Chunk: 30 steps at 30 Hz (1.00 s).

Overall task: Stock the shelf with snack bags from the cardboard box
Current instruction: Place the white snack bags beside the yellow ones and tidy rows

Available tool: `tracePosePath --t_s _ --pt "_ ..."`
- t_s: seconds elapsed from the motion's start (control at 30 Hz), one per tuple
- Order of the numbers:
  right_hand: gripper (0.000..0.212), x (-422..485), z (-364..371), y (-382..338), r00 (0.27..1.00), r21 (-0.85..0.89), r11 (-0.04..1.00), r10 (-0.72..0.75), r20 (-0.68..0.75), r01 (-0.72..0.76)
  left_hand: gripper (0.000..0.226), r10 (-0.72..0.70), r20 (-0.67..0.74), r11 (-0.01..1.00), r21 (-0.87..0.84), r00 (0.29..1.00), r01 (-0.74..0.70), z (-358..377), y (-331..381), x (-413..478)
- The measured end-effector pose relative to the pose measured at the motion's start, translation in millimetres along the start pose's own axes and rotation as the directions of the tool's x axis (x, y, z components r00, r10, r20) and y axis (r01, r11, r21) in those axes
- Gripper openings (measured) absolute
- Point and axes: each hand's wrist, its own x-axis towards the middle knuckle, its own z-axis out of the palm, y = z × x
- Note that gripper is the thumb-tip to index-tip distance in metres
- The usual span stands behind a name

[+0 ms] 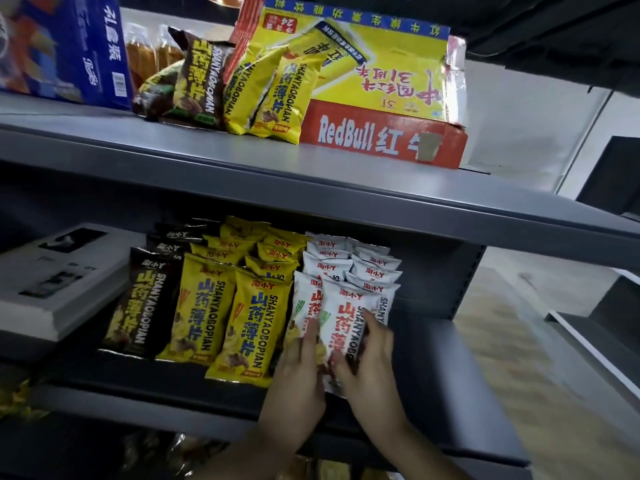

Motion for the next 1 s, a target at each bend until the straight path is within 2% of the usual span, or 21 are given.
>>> tracePosePath --t_s 0.1,0.23,0.33,0.43,0.5,0.57,0.63,0.73,0.83,0.93,1.0 --pt "0.067 6 8 -8 0.999 -0.046 0.998 -0.037 0.030 0.038 0.099 0.145 -0.025 0.981 0.137 0.989 -0.140 -5 1 2" --pt "0.068 2 7 -5 0.998 -0.053 0.998 -0.012 0.061 0.015 0.096 0.074 0.078 0.989 0.122 0.994 -0.083 -8 5 1" --pt "0.070 -3 5 3 0.990 -0.033 0.999 -0.013 0.139 0.018 0.105 0.025 0.079 0.984 0.172 0.997 -0.038 -5 3 -1" --pt "0.073 -4 6 5 0.966 -0.022 0.996 -0.083 0.245 0.091 0.115 0.008 0.080 0.976 0.218 0.997 -0.025 -5 5 -1" --pt "0.069 -3 8 2 0.948 -0.045 0.986 -0.144 0.283 0.164 0.124 0.065 0.034 0.968 0.239 0.997 -0.071 -5 3 3" --pt "0.065 0 11 -2 0.957 -0.162 0.962 -0.178 0.230 0.218 0.132 0.128 -0.019 0.961 0.250 0.992 -0.119 -3 -6 9" --pt "0.070 4 14 -2 0.966 -0.316 0.916 -0.209 0.155 0.248 0.138 0.138 -0.021 0.949 0.288 0.990 -0.126 -1 -15 14" --pt "0.084 10 15 1 0.957 -0.476 0.830 -0.233 0.174 0.289 0.146 0.127 -0.002 0.943 0.312 0.992 -0.119 0 -22 14" --pt "0.090 16 14 6 0.949 -0.551 0.774 -0.239 0.203 0.313 0.143 0.168 -0.029 0.946 0.287 0.985 -0.153 4 -29 14" --pt "0.092 21 13 9 0.942 -0.520 0.790 -0.224 0.250 0.326 0.130 0.217 -0.063 0.950 0.241 0.974 -0.197 9 -37 20" --pt "0.088 24 8 10 0.927 -0.468 0.814 -0.215 0.307 0.344 0.129 0.213 -0.043 0.953 0.230 0.976 -0.198 7 -39 23"
